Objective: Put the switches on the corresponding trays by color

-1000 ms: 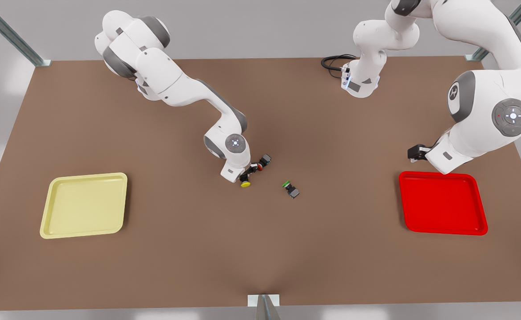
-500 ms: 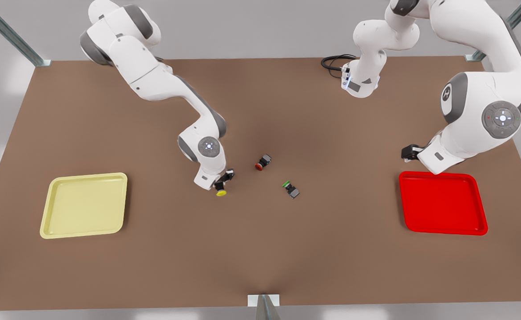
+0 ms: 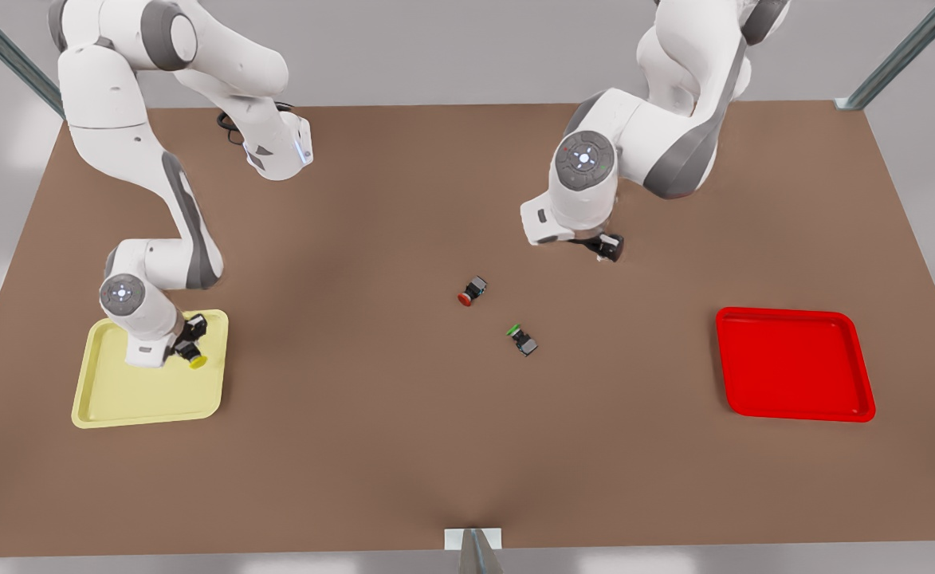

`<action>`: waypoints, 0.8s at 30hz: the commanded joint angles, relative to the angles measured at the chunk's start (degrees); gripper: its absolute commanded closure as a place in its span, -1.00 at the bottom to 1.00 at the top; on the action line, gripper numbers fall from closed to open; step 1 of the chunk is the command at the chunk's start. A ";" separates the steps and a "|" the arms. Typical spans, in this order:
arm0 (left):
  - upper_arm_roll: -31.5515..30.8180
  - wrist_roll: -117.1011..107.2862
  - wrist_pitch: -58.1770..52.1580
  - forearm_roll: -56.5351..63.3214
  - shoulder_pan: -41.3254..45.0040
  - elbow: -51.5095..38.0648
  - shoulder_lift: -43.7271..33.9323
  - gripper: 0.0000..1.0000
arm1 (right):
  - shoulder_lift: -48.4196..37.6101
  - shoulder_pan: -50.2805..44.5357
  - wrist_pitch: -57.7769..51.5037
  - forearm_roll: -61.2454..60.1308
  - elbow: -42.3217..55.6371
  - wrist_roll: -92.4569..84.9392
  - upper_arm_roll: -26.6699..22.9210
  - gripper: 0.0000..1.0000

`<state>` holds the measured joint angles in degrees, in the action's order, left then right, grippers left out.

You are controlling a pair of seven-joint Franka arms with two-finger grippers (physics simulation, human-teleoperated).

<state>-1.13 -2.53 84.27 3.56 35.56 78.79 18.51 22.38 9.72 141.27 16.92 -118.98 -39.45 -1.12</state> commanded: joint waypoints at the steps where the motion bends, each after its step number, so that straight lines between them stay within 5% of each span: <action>1: -0.01 -0.80 0.80 -1.98 0.56 -0.04 0.56 -1.00 | 0.11 -0.13 0.06 -0.39 0.23 -1.41 -0.64 -0.05; 3: -0.01 -7.74 8.27 -3.73 3.11 -0.30 5.04 -1.00 | 0.99 1.10 1.55 -2.94 0.32 -7.83 -2.13 -0.14; 5: -0.01 -12.84 14.51 -5.32 4.78 -0.48 9.35 -1.00 | 1.96 0.92 1.47 -2.94 0.59 -7.83 -2.13 -0.76; 6: -0.01 -15.92 17.15 -5.40 6.18 -0.48 11.02 -1.00 | 1.87 0.66 1.38 -2.94 0.76 -7.83 -2.13 -0.83; 11: 0.07 -21.02 25.59 -6.90 11.81 0.14 17.43 -1.00 | -1.02 -0.22 -0.72 -2.94 1.55 -8.01 -1.70 -1.00; 15: 0.16 -20.23 31.39 -2.51 13.39 4.88 18.75 -1.00 | -9.55 -6.63 -23.64 -9.71 12.17 0.15 0.50 -1.00; 16: 0.16 -20.14 31.92 -1.63 13.57 4.88 19.90 -1.00 | -8.94 -8.22 -39.64 -9.89 24.82 5.35 0.94 -1.00; 19: 0.16 -20.05 37.10 2.68 13.65 9.98 19.90 -1.00 | -9.55 -6.38 -58.47 -9.62 42.16 32.07 3.67 -1.00; 24: 0.78 -18.74 42.81 2.68 13.57 14.54 19.63 -1.00 | -11.66 -1.46 -58.30 -14.46 42.16 26.71 4.11 -1.00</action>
<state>-0.44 -21.27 127.31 5.45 49.13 93.70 38.11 11.30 9.29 84.80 1.34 -76.79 -12.68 3.16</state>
